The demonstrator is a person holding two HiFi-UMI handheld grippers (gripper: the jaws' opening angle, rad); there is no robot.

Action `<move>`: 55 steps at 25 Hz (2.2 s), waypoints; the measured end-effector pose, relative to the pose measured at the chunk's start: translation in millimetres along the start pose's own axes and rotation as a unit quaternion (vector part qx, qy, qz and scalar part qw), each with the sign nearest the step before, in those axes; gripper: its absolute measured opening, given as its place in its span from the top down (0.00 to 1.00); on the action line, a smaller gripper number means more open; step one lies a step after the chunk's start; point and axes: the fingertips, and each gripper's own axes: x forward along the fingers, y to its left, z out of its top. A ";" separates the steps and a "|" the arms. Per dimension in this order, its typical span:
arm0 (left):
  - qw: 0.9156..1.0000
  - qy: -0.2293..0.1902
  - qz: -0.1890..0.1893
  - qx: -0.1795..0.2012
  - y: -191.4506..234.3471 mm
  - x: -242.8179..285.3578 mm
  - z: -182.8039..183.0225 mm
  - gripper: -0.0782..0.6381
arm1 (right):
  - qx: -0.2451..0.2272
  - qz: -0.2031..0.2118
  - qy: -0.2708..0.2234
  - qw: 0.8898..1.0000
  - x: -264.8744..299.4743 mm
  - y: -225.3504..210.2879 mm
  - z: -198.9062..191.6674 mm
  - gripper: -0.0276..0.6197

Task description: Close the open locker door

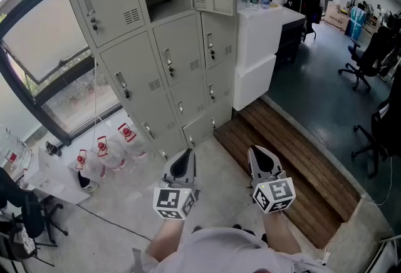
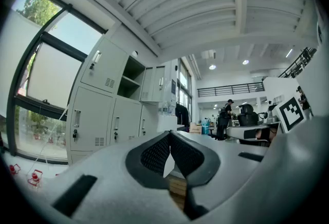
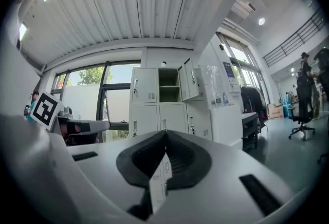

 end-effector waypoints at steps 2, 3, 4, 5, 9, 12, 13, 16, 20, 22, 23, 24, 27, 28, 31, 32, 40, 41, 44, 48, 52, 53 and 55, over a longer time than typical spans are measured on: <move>1.000 -0.001 0.001 0.001 0.5 0.6 1.6 0.88 | 0.000 0.001 -0.001 1.000 0.8 -0.5 1.0 0.94; 1.000 -0.001 0.002 0.001 0.6 0.6 2.1 0.88 | -0.001 0.001 -0.001 1.000 1.0 -0.5 1.5 0.94; 1.000 -0.001 0.003 0.001 0.5 0.4 2.5 0.88 | -0.001 0.001 -0.001 1.000 0.9 -0.4 2.1 0.94; 1.000 -0.001 0.003 0.001 0.2 0.2 2.8 0.88 | -0.002 0.002 -0.001 1.000 0.7 -0.2 2.7 0.94; 1.000 0.001 0.003 0.000 -0.9 0.0 2.4 0.88 | -0.003 0.005 0.000 1.000 1.7 0.8 3.7 0.94; 1.000 0.001 0.004 0.001 -2.0 1.0 1.6 0.88 | -0.001 0.003 0.001 1.000 2.4 -1.2 3.0 0.94; 1.000 0.000 0.005 0.001 -2.5 1.2 1.6 0.88 | 0.000 0.002 0.001 1.000 2.3 -2.5 2.4 0.94; 1.000 -0.003 0.009 0.003 -5.2 2.4 2.8 0.88 | 0.001 0.002 0.002 1.000 0.8 -7.5 1.0 0.94; 1.000 -0.002 0.013 0.005 -11.2 6.5 1.9 0.88 | 0.005 0.004 0.002 1.000 -0.7 -17.1 0.7 0.94; 1.000 -0.001 0.015 0.005 -15.6 10.3 1.2 0.88 | 0.005 0.006 0.003 1.000 -1.3 -23.8 1.5 0.94; 1.000 0.000 0.016 0.005 -18.8 12.7 0.6 0.88 | 0.005 0.008 0.003 1.000 -2.2 -27.9 1.7 0.94; 1.000 0.001 0.017 0.005 -22.6 15.3 -0.2 0.88 | 0.006 0.009 0.003 1.000 -3.5 -32.5 1.6 0.94; 1.000 0.002 0.022 0.008 -35.5 22.6 -1.5 0.88 | 0.007 0.017 0.006 1.000 -7.3 -46.1 0.7 0.94; 1.000 0.002 0.024 0.009 -40.2 24.9 -1.7 0.88 | 0.007 0.021 0.007 1.000 -8.5 -50.5 0.5 0.94; 0.999 -0.001 0.032 0.011 -50.3 31.2 -1.9 0.88 | 0.007 0.030 0.007 1.000 -9.9 -63.9 0.9 0.94; 0.999 -0.003 0.036 0.011 -51.3 33.1 -1.7 0.88 | 0.009 0.032 0.007 0.999 -9.3 -68.0 1.3 0.94; 0.999 -0.003 0.046 0.004 -43.0 65.6 -4.5 0.88 | 0.012 0.045 0.007 0.999 17.3 -90.5 2.1 0.94; 0.999 -0.003 0.045 0.002 -39.2 72.4 -5.0 0.88 | 0.011 0.046 0.008 0.999 24.4 -92.6 1.4 0.94; 0.999 -0.003 0.038 -0.002 -25.5 96.9 -8.3 0.88 | 0.009 0.043 0.011 0.999 48.0 -100.7 -2.0 0.94; 1.000 -0.003 0.026 -0.004 3.9 136.7 -11.2 0.88 | 0.007 0.030 0.015 0.999 92.9 -113.2 -7.8 0.94; 1.000 -0.006 0.006 0.001 47.5 184.0 -5.4 0.88 | 0.006 0.018 0.021 1.000 154.6 -117.5 -11.8 0.94; 1.000 -0.007 0.000 0.002 59.6 197.3 -2.9 0.88 | 0.006 0.013 0.020 1.000 171.5 -118.6 -10.5 0.94; 1.000 -0.008 -0.012 0.004 84.7 223.3 2.8 0.88 | 0.007 0.004 0.016 1.000 205.4 -119.7 -6.2 0.94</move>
